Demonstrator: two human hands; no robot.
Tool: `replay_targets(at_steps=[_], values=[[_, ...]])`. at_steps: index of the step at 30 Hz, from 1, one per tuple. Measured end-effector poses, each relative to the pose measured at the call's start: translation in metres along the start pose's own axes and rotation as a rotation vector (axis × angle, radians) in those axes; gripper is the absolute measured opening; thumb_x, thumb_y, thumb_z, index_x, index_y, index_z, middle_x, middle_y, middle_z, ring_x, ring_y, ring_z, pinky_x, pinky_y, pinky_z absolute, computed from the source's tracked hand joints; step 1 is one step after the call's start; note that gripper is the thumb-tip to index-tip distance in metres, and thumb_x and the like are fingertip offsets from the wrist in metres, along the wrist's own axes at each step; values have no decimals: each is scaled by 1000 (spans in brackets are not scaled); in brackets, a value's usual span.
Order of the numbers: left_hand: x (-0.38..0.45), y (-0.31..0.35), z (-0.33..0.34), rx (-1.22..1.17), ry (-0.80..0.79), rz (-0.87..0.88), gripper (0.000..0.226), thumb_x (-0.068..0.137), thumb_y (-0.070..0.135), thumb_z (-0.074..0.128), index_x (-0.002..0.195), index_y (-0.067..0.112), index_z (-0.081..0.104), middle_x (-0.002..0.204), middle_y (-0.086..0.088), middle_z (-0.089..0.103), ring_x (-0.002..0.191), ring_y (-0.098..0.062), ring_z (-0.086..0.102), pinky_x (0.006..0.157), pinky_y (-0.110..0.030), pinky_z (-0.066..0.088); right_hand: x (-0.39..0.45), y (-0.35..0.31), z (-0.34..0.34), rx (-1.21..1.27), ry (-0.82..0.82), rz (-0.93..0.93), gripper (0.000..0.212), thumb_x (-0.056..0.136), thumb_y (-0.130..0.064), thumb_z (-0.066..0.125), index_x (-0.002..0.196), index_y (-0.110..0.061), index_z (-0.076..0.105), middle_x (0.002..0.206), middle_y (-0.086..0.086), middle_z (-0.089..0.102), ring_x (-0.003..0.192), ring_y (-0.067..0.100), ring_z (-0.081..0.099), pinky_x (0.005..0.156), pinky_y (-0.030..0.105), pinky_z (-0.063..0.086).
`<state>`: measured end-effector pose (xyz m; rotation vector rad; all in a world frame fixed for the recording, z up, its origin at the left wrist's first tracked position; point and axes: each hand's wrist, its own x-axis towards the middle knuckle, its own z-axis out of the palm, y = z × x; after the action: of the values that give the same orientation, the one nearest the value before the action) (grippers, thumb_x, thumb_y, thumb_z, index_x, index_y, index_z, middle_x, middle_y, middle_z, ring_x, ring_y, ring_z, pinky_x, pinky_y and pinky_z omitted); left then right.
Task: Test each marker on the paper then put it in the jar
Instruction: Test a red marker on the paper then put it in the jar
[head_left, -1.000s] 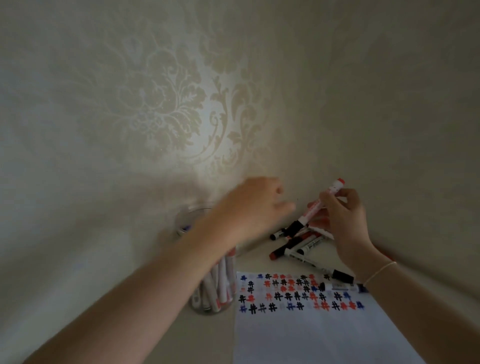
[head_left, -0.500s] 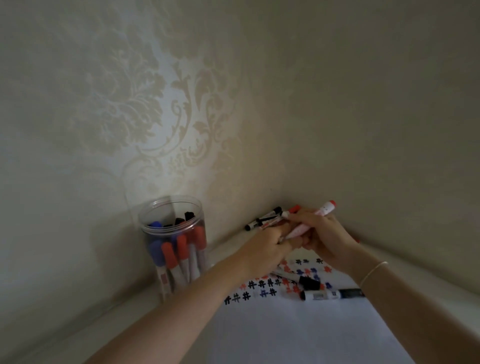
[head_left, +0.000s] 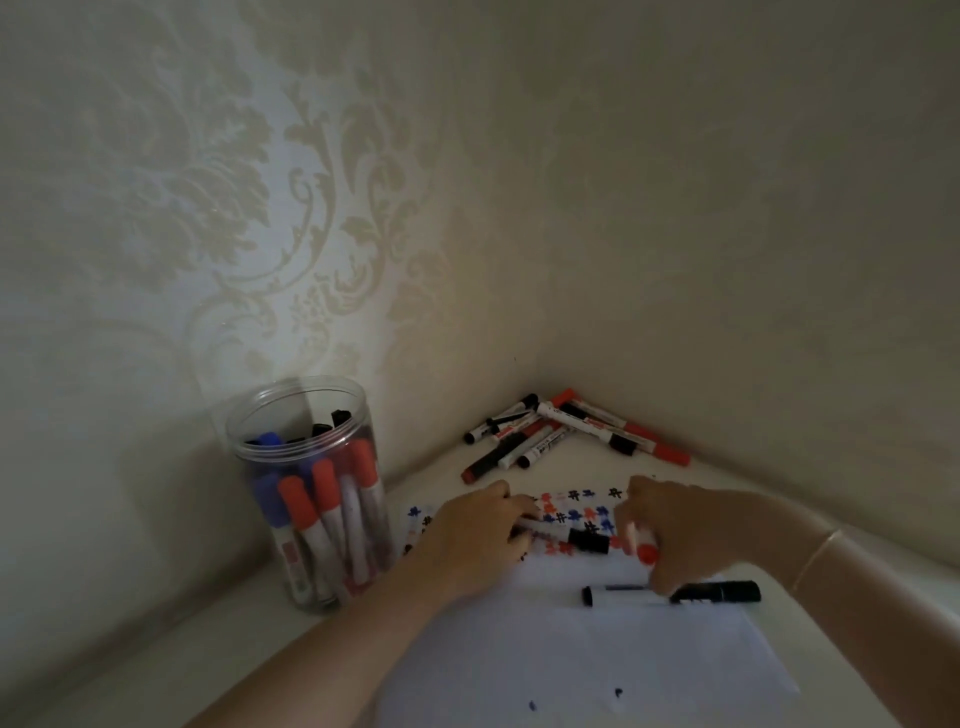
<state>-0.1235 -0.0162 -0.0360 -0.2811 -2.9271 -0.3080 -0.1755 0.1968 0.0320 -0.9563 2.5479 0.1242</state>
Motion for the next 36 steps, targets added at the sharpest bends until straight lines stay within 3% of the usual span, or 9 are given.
replay_targets(at_steps=[3,8,13,18,22,27,30,32,36], values=[[14,-4,5,-11,98,-48,27,97,29,47,118,18,61,108,1,58,88,-13,58,73,-23,46,7,-12,8,-214,-19,50,48,75,-31,68,120,-21,54,106,-3,37,94,17,38,82,28,29],[28,-3,9,-31,234,-152,39,93,35,55,127,18,47,115,1,56,95,-16,58,71,-25,46,22,-14,7,-263,153,114,25,82,-33,62,99,-17,51,100,2,38,96,22,44,89,36,30],[18,-7,20,7,158,-71,44,91,57,48,118,22,51,113,5,52,90,-10,55,72,-23,45,52,0,1,-434,430,211,30,89,-31,51,115,-17,57,124,6,46,113,30,46,99,43,31],[13,-10,14,14,-15,-85,71,89,67,41,140,19,38,133,-2,46,112,-17,51,80,-25,39,77,9,6,-422,561,198,39,92,-21,47,130,-17,44,135,7,43,113,30,48,99,41,31],[7,0,9,64,-40,-112,58,93,59,40,134,17,43,127,-4,51,106,-18,54,80,-29,46,67,13,12,-20,819,80,22,99,-28,39,117,-24,52,117,-4,57,87,15,54,85,29,39],[3,14,15,137,9,-160,52,97,56,33,127,15,41,117,-4,57,98,-18,57,73,-29,44,49,20,15,925,922,122,30,95,-44,46,118,-25,52,112,-3,54,88,19,62,79,41,55],[0,18,19,178,18,-201,56,97,57,28,132,14,38,118,-5,58,99,-19,59,74,-30,45,39,28,15,1244,922,108,15,89,-26,63,101,-18,57,97,2,65,85,22,65,79,40,55],[-3,20,19,207,30,-231,57,98,57,26,133,13,35,117,-6,59,97,-19,61,72,-29,45,30,32,18,1404,933,86,14,81,-9,70,87,-6,58,79,4,62,69,20,58,65,34,50],[-2,28,16,172,144,-119,47,100,48,28,136,18,35,116,-1,58,91,-15,61,65,-25,43,17,32,36,1596,908,75,12,86,-8,65,80,0,59,61,7,56,50,14,41,46,24,34]])
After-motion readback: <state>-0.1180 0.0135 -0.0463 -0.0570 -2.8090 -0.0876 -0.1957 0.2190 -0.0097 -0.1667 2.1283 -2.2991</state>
